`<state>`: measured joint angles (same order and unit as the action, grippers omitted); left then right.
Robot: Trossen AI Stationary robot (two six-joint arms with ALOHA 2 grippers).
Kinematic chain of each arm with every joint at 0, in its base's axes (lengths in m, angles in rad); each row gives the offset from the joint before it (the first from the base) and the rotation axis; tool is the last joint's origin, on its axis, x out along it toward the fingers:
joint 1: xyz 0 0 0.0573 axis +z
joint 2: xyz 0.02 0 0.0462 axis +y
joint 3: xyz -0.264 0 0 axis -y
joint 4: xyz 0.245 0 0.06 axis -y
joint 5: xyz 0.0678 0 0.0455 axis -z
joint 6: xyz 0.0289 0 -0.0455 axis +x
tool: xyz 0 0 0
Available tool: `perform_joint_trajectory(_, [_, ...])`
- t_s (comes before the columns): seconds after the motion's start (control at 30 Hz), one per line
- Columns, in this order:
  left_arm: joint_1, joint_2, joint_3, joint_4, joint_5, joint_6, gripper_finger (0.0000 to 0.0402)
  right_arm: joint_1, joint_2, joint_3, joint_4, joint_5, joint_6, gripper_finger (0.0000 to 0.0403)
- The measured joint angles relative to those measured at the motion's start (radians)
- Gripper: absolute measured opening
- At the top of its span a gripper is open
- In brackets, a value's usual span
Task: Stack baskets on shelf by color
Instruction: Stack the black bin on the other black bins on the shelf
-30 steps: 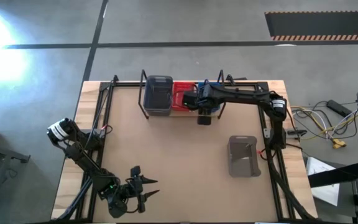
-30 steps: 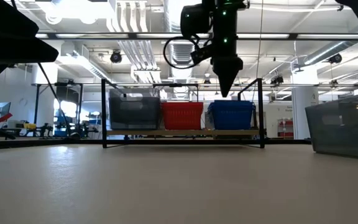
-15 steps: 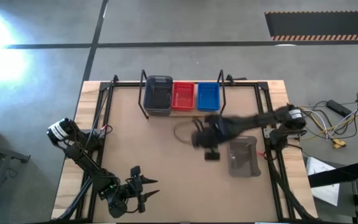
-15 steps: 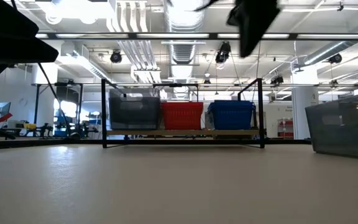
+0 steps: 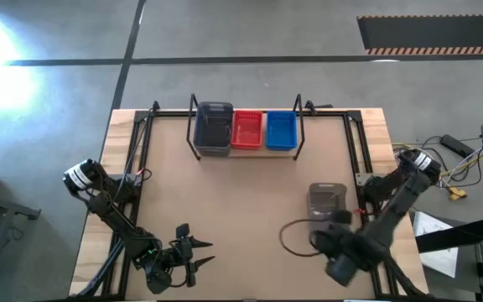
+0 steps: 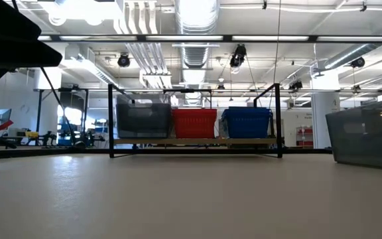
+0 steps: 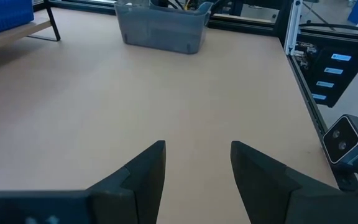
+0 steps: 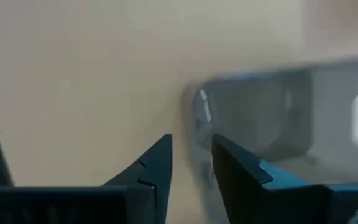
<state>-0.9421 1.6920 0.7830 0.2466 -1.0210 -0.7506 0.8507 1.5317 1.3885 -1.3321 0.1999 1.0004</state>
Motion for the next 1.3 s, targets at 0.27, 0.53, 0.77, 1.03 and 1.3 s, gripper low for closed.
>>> perform_joint_trajectory(0.27, [0.013, 0.0, 0.0, 0.0, -0.002, 0.002, 0.0167, 0.12, 0.009, -0.134, 0.03, -0.007, 0.148, 0.0177])
perform_joint_trajectory(0.53, [0.019, 0.0, 0.0, 0.012, 0.002, 0.001, 0.0167, 0.065, 0.011, -0.246, 0.164, 0.002, -0.015, 0.0117])
perform_joint_trajectory(0.77, [0.019, 0.0, 0.001, 0.017, 0.003, 0.006, 0.0167, -0.058, 0.053, -0.272, 0.424, -0.024, -0.232, 0.0015])
perform_joint_trajectory(1.03, [0.017, 0.0, 0.003, 0.023, 0.021, 0.02, 0.0167, -0.223, 0.247, -0.058, 0.522, -0.014, -0.474, 0.0009])
perform_joint_trajectory(1.3, [-0.041, -0.079, 0.003, 0.021, 0.021, 0.133, 0.0167, -0.379, 0.511, 0.25, 0.659, -0.013, -0.703, 0.0009])
